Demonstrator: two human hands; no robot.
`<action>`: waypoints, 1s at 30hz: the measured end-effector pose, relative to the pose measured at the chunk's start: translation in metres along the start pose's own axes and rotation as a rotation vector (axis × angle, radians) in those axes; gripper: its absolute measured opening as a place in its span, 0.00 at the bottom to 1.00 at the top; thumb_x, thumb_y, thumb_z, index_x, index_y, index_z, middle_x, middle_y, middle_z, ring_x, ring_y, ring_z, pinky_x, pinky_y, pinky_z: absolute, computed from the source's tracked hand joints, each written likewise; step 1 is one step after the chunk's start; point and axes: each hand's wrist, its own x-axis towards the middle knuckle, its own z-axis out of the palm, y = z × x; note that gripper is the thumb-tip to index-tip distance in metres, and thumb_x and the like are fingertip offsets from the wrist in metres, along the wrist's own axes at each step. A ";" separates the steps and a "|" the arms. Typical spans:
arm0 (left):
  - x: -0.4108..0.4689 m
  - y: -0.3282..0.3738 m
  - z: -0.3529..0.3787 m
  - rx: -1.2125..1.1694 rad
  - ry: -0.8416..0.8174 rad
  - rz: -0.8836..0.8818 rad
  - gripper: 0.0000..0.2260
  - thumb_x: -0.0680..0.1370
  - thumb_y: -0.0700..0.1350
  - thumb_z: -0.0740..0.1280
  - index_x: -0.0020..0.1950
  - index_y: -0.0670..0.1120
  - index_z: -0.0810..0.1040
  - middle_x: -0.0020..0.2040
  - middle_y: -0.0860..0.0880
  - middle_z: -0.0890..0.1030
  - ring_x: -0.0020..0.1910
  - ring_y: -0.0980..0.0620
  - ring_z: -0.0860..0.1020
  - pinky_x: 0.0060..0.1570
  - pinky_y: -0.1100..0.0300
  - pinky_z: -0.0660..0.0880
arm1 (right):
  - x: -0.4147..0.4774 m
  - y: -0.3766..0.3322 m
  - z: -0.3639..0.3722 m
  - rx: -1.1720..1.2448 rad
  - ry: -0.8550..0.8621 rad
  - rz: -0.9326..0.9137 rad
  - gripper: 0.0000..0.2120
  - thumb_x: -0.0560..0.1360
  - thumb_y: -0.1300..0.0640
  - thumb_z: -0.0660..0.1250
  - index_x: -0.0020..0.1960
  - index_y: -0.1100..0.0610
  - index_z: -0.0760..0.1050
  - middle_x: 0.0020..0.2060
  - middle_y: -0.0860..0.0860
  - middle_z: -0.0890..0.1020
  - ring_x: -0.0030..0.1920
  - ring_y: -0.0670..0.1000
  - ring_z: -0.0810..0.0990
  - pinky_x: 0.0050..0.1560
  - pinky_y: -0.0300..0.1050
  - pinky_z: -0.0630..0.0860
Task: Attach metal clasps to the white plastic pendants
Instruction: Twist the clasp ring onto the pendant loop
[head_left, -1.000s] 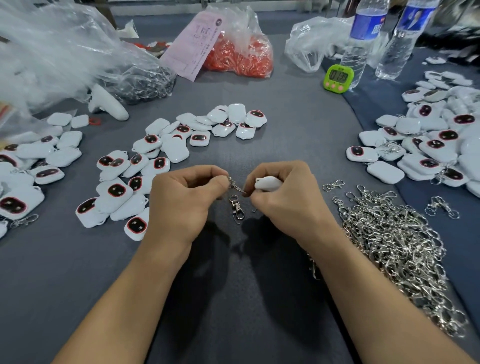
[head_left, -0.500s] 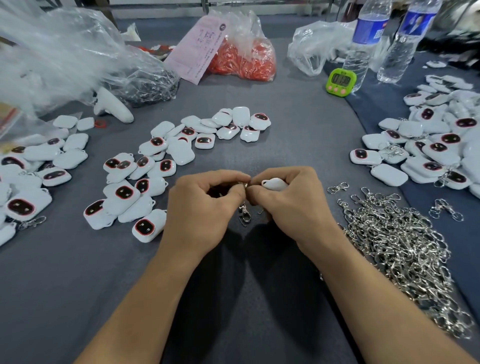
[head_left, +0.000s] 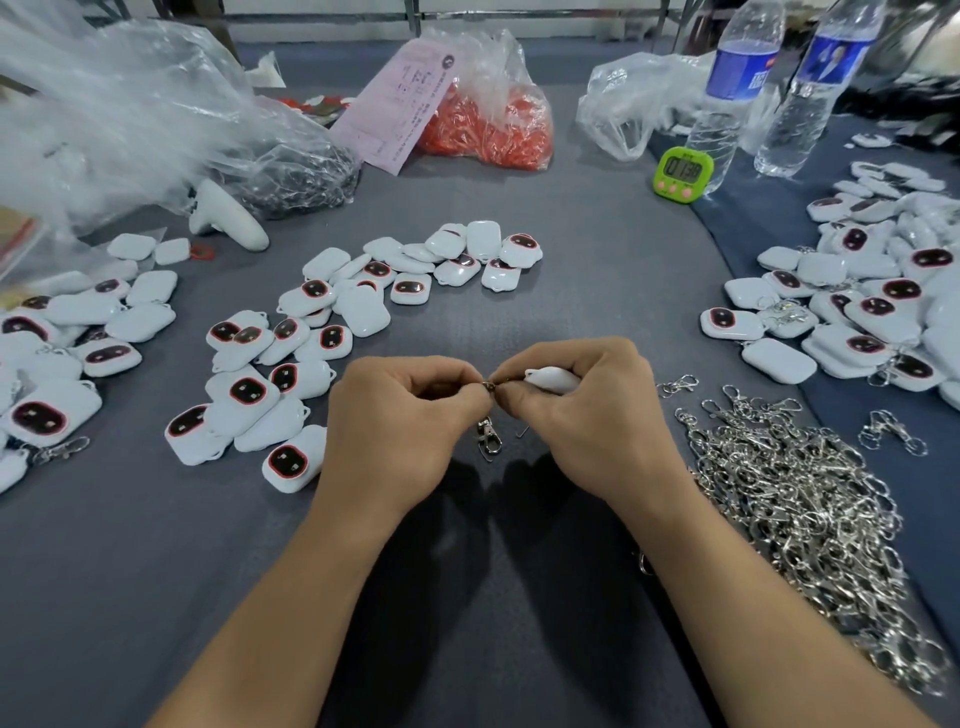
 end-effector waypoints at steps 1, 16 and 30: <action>0.001 0.001 0.000 -0.085 0.009 -0.028 0.06 0.68 0.45 0.75 0.37 0.58 0.86 0.31 0.56 0.84 0.29 0.62 0.78 0.32 0.71 0.72 | 0.000 -0.001 -0.001 0.012 0.008 -0.005 0.11 0.71 0.62 0.77 0.38 0.47 0.86 0.32 0.41 0.85 0.36 0.41 0.83 0.36 0.30 0.75; 0.001 -0.001 -0.002 0.124 -0.055 0.032 0.06 0.64 0.49 0.73 0.39 0.59 0.85 0.32 0.58 0.83 0.30 0.61 0.80 0.31 0.70 0.74 | 0.001 -0.001 0.003 0.028 0.058 0.103 0.11 0.68 0.61 0.77 0.37 0.45 0.85 0.28 0.41 0.83 0.30 0.39 0.80 0.30 0.30 0.72; 0.008 0.004 0.000 -0.404 -0.124 -0.144 0.17 0.71 0.27 0.73 0.40 0.51 0.87 0.40 0.47 0.87 0.40 0.53 0.84 0.44 0.64 0.80 | 0.006 0.002 -0.004 0.446 -0.076 0.203 0.09 0.71 0.71 0.74 0.37 0.58 0.85 0.27 0.50 0.80 0.27 0.49 0.74 0.28 0.38 0.72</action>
